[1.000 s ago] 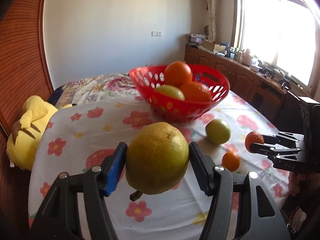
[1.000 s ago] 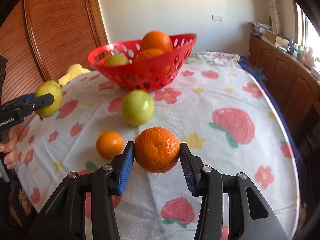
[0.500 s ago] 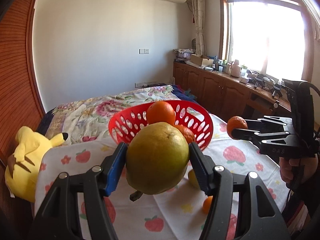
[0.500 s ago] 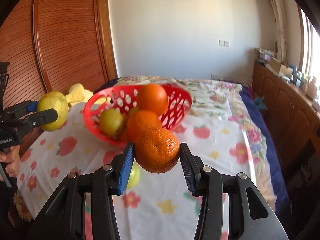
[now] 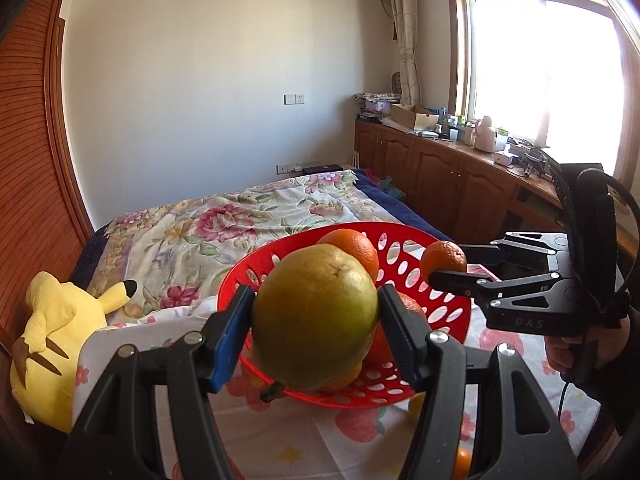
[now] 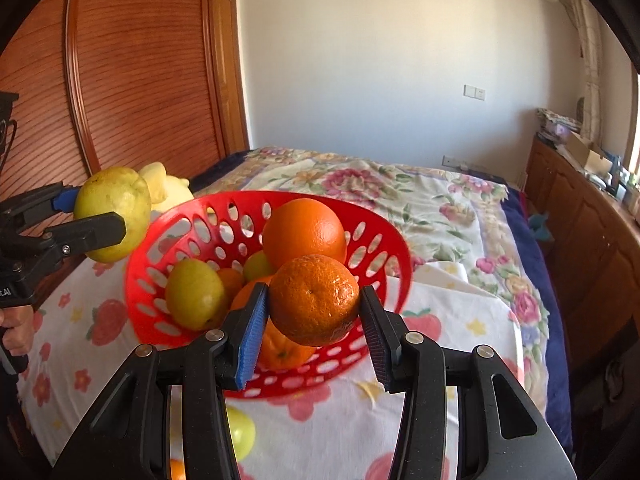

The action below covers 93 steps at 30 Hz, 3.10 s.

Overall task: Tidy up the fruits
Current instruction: 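Open the right tool to drop the tangerine into the basket, then lower the yellow pear into the basket and open the left tool, then withdraw both tools toward the green apple and tangerine on the cloth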

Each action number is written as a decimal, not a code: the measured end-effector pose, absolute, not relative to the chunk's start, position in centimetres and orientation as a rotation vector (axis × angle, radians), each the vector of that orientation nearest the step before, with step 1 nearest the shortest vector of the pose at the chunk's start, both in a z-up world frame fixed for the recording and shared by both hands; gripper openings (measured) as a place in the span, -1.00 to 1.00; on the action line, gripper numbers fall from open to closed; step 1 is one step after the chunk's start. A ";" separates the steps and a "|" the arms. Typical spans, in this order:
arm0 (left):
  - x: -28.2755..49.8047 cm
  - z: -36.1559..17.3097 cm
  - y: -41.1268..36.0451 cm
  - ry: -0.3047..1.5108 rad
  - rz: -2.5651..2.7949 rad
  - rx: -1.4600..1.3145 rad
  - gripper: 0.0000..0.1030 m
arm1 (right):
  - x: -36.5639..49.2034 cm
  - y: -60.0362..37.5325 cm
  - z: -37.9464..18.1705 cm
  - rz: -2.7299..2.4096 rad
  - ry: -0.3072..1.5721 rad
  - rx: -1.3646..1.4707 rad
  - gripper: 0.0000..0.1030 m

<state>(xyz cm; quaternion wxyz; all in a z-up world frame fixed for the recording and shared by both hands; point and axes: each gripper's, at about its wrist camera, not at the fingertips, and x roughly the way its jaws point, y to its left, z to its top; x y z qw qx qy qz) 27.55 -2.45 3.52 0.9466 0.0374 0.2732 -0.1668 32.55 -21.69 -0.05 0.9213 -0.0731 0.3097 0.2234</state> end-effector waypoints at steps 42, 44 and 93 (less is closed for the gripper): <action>34.3 -0.1 -4.6 0.692 -0.291 0.128 0.22 | 34.4 -22.0 -1.4 0.450 0.632 -0.141 0.22; 34.3 -0.1 -4.6 0.693 -0.291 0.129 0.22 | 34.4 -22.0 -1.4 0.450 0.633 -0.139 0.23; 16.6 -2.3 -5.0 0.643 -0.378 0.042 0.33 | 21.1 -23.7 -1.9 0.396 0.657 -0.086 0.26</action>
